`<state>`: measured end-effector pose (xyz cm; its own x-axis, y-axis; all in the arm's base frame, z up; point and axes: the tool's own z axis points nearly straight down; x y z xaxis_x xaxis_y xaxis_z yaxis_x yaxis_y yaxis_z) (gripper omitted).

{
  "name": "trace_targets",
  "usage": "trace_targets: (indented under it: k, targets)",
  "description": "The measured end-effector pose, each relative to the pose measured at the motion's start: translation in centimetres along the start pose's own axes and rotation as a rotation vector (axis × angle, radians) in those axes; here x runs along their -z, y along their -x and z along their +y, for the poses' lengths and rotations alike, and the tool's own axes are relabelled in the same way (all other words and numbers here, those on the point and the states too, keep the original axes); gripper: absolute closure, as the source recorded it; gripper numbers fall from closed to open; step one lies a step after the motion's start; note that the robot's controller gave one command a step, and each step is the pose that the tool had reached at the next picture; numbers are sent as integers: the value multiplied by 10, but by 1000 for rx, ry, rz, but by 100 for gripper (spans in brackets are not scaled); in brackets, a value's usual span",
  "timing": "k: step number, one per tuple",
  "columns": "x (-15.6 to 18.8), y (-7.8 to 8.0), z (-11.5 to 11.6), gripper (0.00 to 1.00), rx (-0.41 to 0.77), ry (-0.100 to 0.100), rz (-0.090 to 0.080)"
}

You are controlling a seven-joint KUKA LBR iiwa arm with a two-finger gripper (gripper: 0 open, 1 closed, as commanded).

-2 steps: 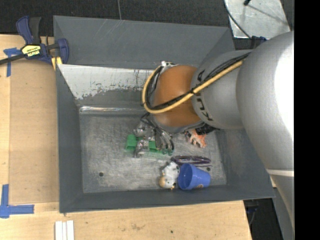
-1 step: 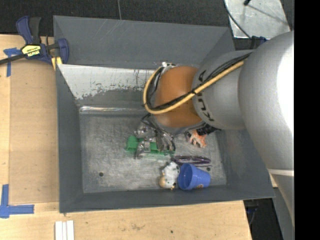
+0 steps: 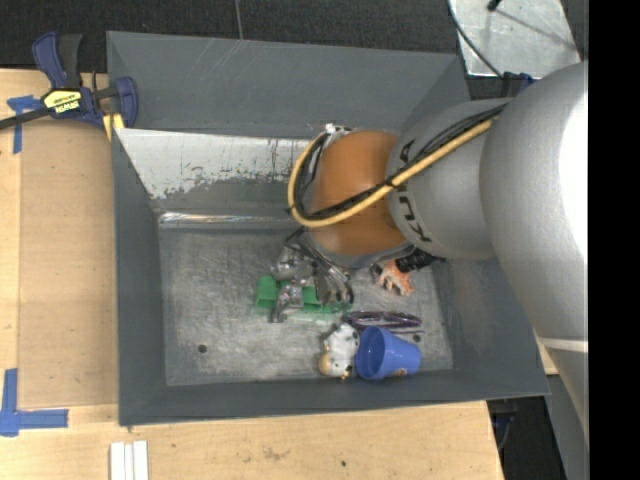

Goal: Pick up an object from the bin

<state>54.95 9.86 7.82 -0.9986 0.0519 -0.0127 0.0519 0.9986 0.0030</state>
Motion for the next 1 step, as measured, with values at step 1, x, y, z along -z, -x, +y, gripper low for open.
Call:
trace_targets:
  k: [1]
  targets:
    - [18, -2, -1, 100, -1, -4, 15]
